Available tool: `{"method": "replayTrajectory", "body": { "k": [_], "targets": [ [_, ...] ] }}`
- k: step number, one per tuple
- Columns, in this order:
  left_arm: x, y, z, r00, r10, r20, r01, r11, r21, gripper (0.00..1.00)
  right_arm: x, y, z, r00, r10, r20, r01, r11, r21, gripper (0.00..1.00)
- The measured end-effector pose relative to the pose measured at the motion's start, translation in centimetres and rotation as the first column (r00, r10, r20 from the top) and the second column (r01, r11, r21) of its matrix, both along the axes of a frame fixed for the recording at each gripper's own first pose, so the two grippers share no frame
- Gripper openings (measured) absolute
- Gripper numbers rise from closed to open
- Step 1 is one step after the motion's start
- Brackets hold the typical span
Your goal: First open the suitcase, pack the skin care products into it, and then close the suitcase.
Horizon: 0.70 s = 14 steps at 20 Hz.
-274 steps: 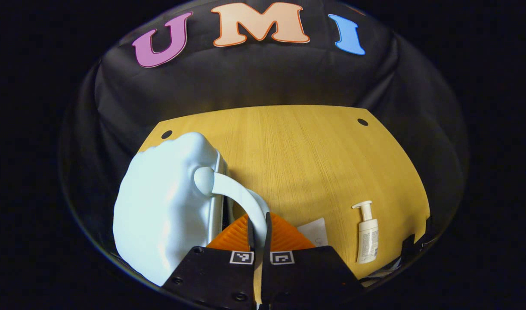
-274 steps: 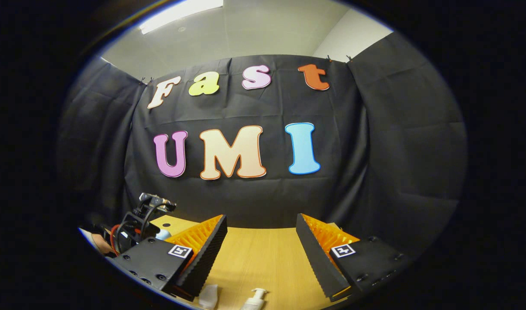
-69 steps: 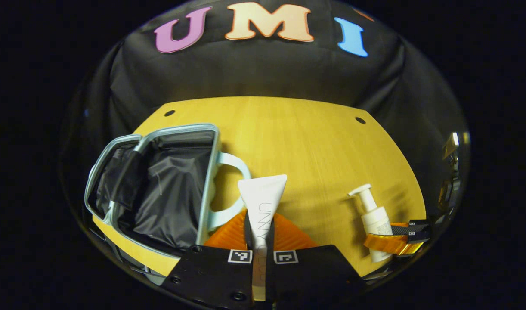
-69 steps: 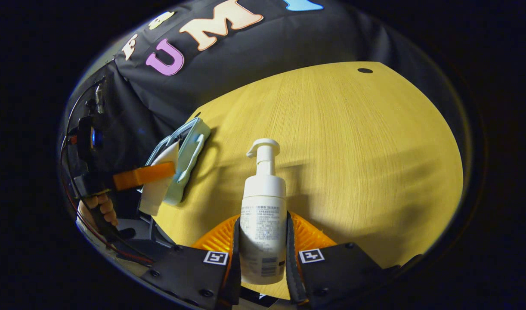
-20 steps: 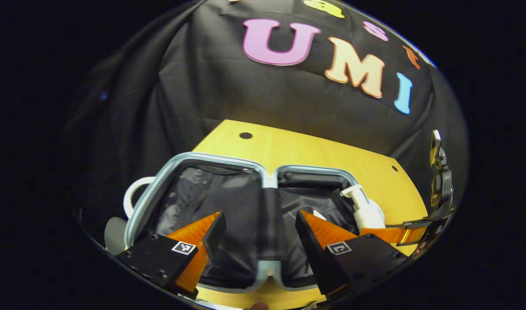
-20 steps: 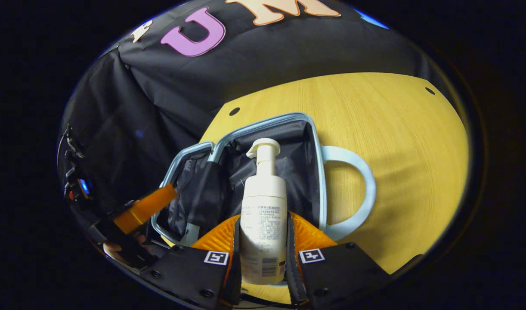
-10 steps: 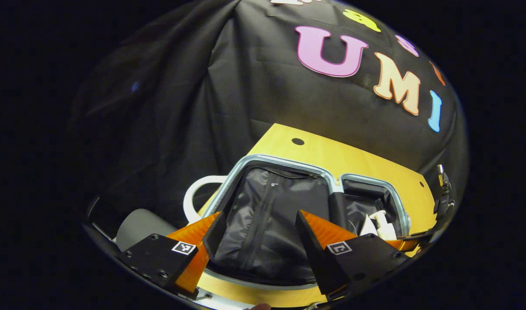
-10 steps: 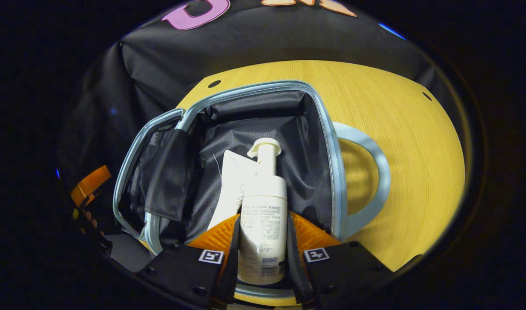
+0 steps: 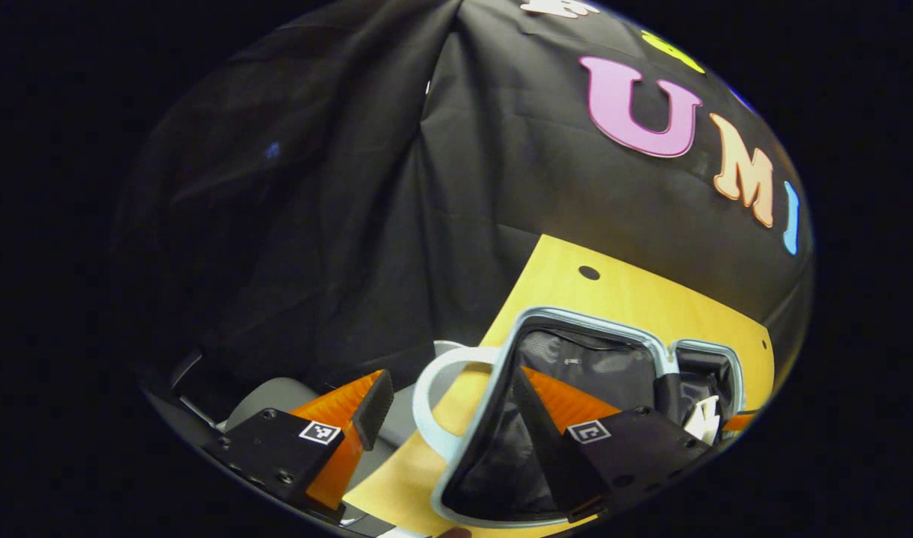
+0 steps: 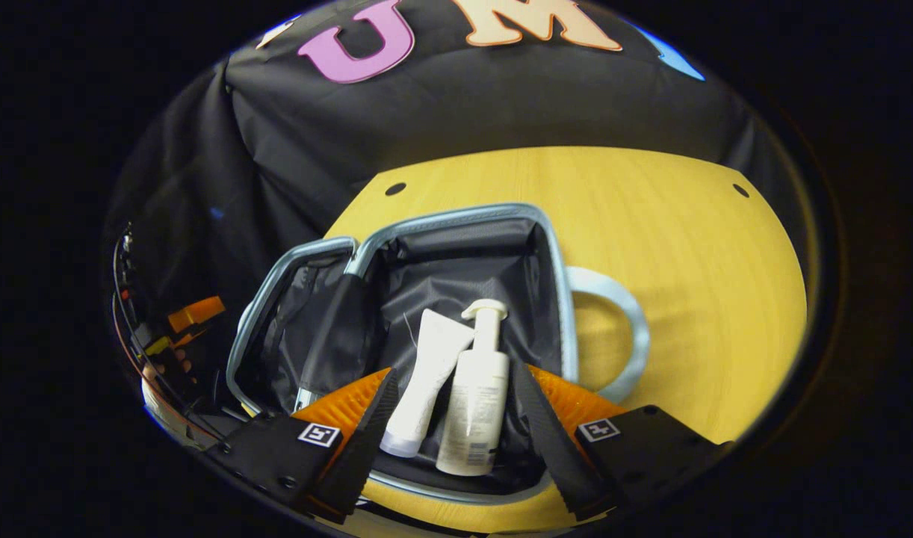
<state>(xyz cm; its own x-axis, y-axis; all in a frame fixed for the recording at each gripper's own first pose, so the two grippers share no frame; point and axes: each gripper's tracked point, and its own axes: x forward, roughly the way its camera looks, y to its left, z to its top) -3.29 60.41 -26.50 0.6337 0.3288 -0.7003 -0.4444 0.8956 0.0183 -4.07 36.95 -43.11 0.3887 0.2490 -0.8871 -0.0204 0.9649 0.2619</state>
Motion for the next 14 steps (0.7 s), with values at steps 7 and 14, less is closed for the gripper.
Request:
{"method": "replayTrajectory", "body": {
  "k": [7,14],
  "targets": [
    [0.0,2.6,-6.5,0.993,-0.003,-0.117,-0.006,0.997,-0.076,0.93,1.3,-5.8,1.8,0.993,-0.106,0.057,0.11,0.991,-0.072,0.97],
    [0.6,3.4,-10.1,0.97,-0.092,-0.223,0.063,0.989,-0.134,0.75,0.7,-6.0,1.6,0.994,-0.101,0.047,0.104,0.991,-0.081,0.99]
  ]
}}
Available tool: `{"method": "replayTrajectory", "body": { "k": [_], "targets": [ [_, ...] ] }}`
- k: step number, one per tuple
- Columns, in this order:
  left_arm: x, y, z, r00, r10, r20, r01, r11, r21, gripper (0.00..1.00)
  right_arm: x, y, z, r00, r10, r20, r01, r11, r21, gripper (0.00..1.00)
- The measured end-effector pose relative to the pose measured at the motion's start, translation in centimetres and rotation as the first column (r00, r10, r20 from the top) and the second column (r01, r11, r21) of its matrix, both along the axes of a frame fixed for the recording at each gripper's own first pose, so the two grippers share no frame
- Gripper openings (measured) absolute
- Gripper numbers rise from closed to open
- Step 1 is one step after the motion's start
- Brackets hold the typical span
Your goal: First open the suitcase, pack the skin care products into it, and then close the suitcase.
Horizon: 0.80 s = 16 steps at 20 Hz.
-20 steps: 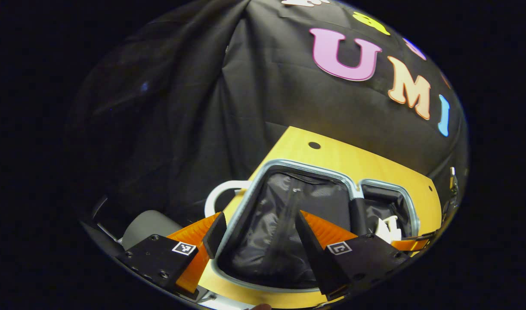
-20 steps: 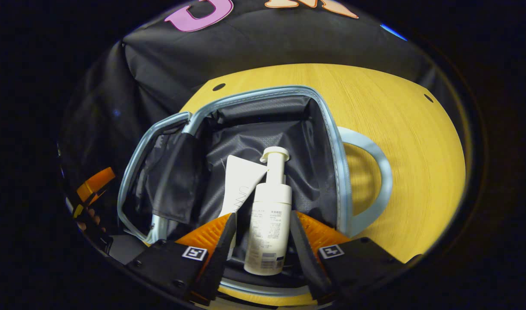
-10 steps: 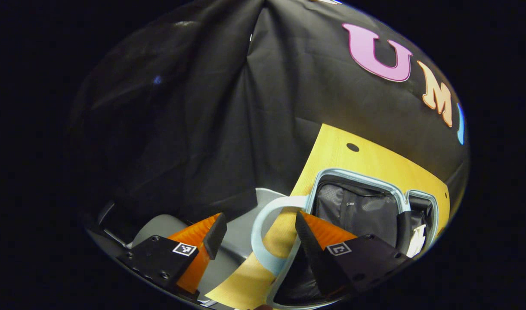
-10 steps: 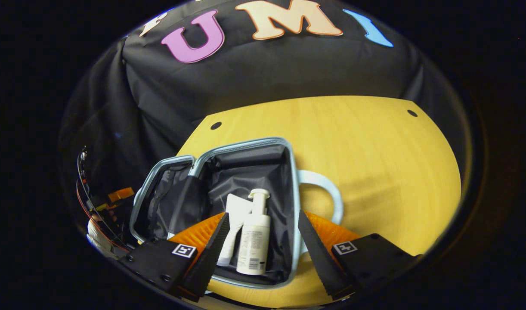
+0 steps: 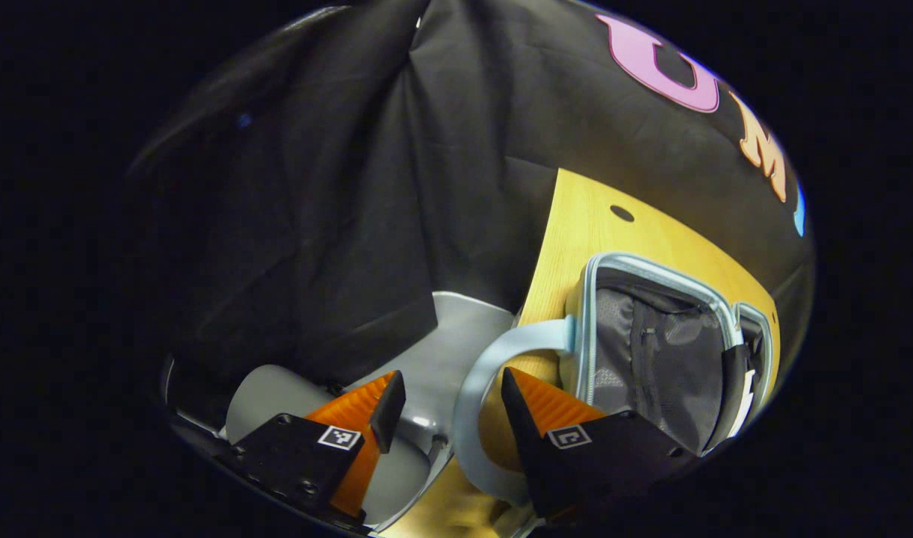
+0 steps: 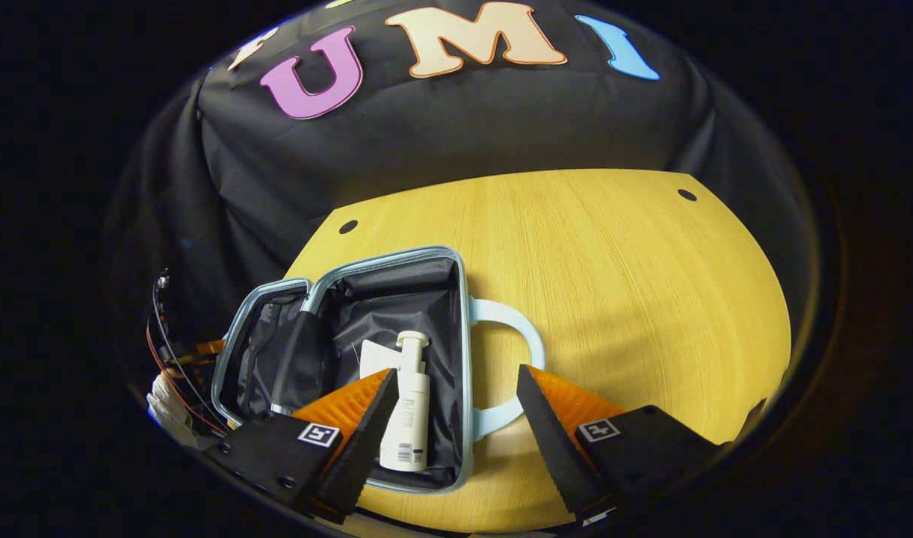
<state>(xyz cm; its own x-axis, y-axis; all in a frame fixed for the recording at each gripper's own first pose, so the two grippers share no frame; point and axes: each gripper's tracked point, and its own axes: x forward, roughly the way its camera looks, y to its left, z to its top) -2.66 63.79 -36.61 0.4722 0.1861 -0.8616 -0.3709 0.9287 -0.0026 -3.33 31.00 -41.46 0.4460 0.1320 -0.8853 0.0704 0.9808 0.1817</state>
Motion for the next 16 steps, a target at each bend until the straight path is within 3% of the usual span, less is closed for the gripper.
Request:
{"method": "replayTrajectory", "body": {
  "k": [3,6,10,13,16],
  "targets": [
    [0.4,-1.2,-0.8,1.0,-0.011,-0.008,0.01,0.998,-0.066,0.63,0.1,-0.3,0.1,1.0,-0.005,0.007,0.005,1.0,-0.002,0.99],
    [-0.3,-1.3,-0.9,0.997,-0.015,-0.07,0.011,0.998,-0.055,0.12,0.3,-0.6,0.3,1.0,-0.009,0.014,0.009,1.0,-0.001,0.99],
    [0.5,-2.7,2.5,0.999,-0.04,-0.027,0.038,0.996,-0.086,0.0,0.3,-1.0,0.5,1.0,-0.006,0.026,0.005,1.0,0.005,0.99],
    [1.5,-3.0,7.6,0.997,-0.057,0.055,0.061,0.996,-0.067,0.01,0.4,-1.2,0.9,1.0,0.005,0.031,-0.005,1.0,0.018,0.99],
    [1.9,-5.1,12.9,0.989,-0.057,0.134,0.071,0.992,-0.104,0.0,0.5,-1.7,1.0,0.999,0.024,0.04,-0.025,0.999,0.035,0.99]
  ]
}}
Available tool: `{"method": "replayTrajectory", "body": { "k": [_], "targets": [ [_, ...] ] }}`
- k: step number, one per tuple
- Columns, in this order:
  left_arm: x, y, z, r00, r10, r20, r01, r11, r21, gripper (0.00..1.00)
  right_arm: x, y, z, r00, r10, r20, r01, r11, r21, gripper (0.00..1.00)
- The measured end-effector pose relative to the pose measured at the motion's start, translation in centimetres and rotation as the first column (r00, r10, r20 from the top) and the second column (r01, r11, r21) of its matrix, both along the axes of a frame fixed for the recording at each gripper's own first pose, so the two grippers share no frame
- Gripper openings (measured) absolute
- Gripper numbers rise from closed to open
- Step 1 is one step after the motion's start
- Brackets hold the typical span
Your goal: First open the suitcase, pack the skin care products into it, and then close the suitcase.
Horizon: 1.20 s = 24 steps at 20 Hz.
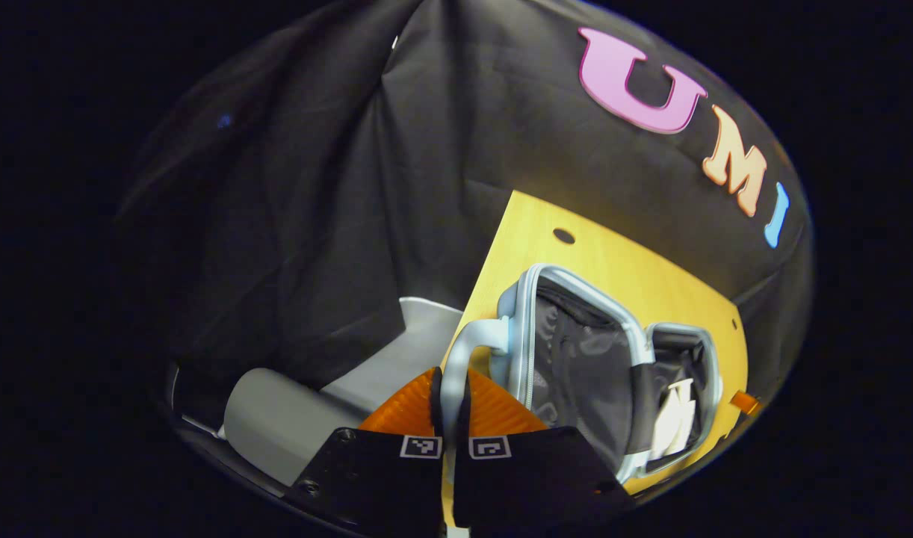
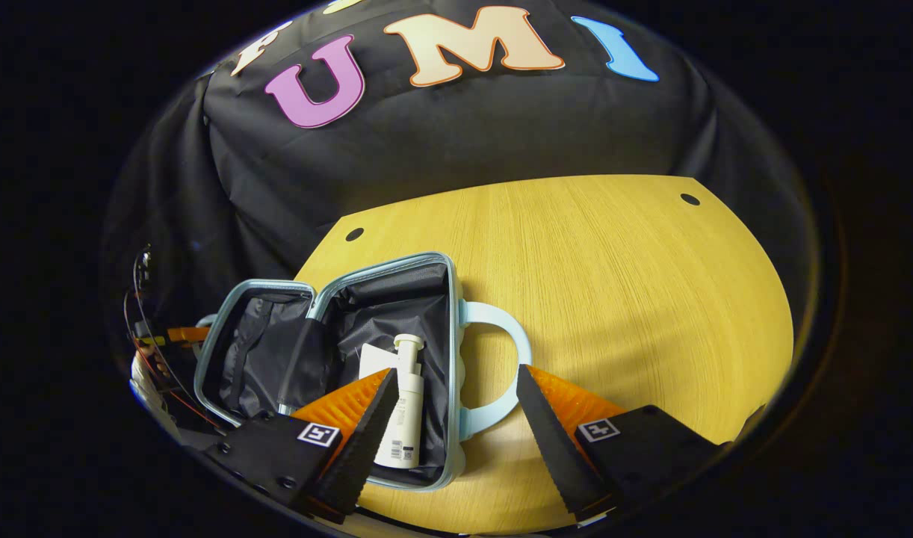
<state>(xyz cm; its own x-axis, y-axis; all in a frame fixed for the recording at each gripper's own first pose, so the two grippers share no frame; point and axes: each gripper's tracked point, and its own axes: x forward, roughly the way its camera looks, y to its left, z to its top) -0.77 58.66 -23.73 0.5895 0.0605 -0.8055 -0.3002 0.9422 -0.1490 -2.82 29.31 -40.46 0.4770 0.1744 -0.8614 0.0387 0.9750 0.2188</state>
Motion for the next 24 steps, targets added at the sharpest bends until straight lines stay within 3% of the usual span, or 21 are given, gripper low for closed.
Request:
{"method": "replayTrajectory", "body": {
  "k": [7,13,20,24],
  "targets": [
    [3.1,-8.9,9.1,0.984,-0.105,0.144,0.101,0.994,0.034,0.0,-0.6,-3.8,1.2,0.999,-0.024,0.028,0.024,0.999,0.026,1.0],
    [6.3,-19.0,14.2,0.935,-0.237,0.262,0.251,0.968,-0.021,0.0,-2.0,-7.9,2.6,0.997,-0.075,0.017,0.074,0.996,0.052,0.99],
    [7.8,-32.5,15.6,0.882,-0.34,0.327,0.411,0.894,-0.18,0.0,-2.3,-14.0,3.9,0.99,-0.137,0.025,0.136,0.989,0.05,0.99],
    [7.8,-38.7,14.2,0.876,-0.362,0.319,0.452,0.847,-0.281,0.0,-2.6,-17.2,4.4,0.985,-0.168,0.032,0.166,0.985,0.037,0.97]
  ]
}}
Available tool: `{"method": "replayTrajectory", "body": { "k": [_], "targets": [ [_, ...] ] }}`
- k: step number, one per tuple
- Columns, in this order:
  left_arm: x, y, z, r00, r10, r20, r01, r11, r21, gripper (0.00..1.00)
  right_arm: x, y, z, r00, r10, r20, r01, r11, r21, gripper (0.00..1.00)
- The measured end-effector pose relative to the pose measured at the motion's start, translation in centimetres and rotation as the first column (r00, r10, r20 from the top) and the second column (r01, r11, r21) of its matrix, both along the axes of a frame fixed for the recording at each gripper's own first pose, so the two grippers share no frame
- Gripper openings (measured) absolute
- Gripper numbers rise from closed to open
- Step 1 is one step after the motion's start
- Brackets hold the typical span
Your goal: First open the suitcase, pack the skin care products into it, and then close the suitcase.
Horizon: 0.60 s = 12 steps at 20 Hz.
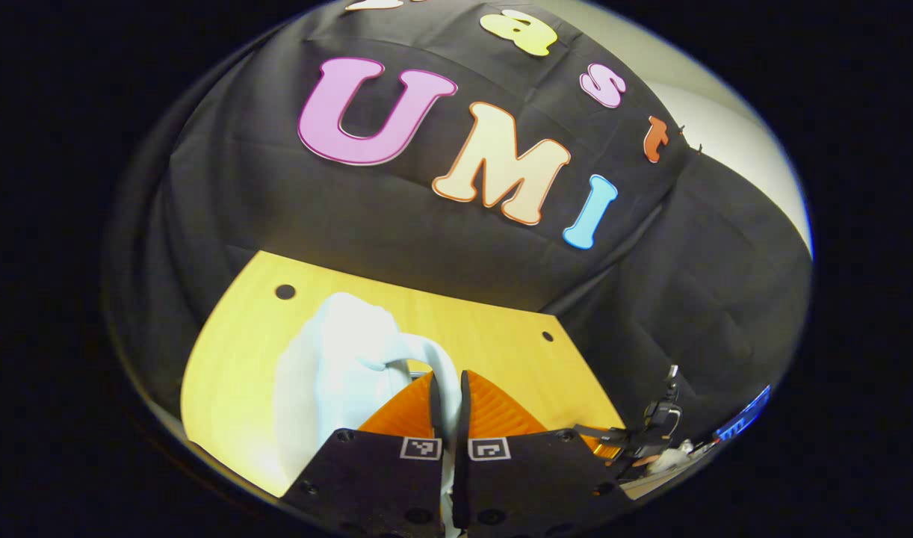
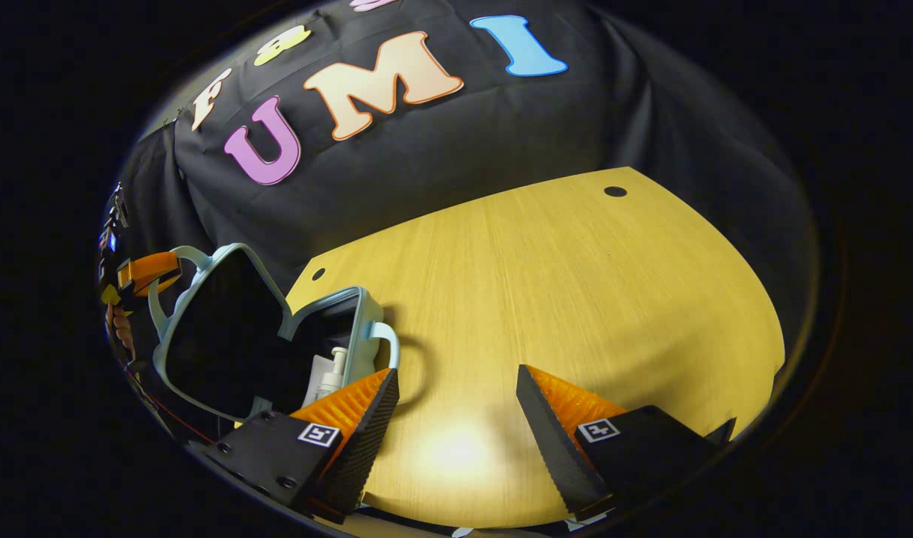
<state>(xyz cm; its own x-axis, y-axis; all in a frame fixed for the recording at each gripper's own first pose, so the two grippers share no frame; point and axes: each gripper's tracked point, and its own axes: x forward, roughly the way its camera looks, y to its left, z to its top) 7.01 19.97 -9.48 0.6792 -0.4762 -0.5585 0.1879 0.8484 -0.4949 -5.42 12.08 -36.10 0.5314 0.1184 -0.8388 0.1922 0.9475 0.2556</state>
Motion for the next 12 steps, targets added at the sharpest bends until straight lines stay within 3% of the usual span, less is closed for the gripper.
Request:
{"method": "replayTrajectory", "body": {
  "k": [6,12],
  "targets": [
    [-0.3,-7.2,-5.2,0.993,-0.084,-0.086,0.084,0.996,-0.013,0.0,-1.4,-4.5,0.6,0.999,-0.039,-0.009,0.039,0.999,-0.038,0.97],
    [-1.5,-12.4,-12.1,0.974,-0.109,-0.198,0.117,0.993,0.03,0.0,-2.3,-7.6,1.0,0.998,-0.066,-0.02,0.064,0.996,-0.068,0.99]
  ]
}}
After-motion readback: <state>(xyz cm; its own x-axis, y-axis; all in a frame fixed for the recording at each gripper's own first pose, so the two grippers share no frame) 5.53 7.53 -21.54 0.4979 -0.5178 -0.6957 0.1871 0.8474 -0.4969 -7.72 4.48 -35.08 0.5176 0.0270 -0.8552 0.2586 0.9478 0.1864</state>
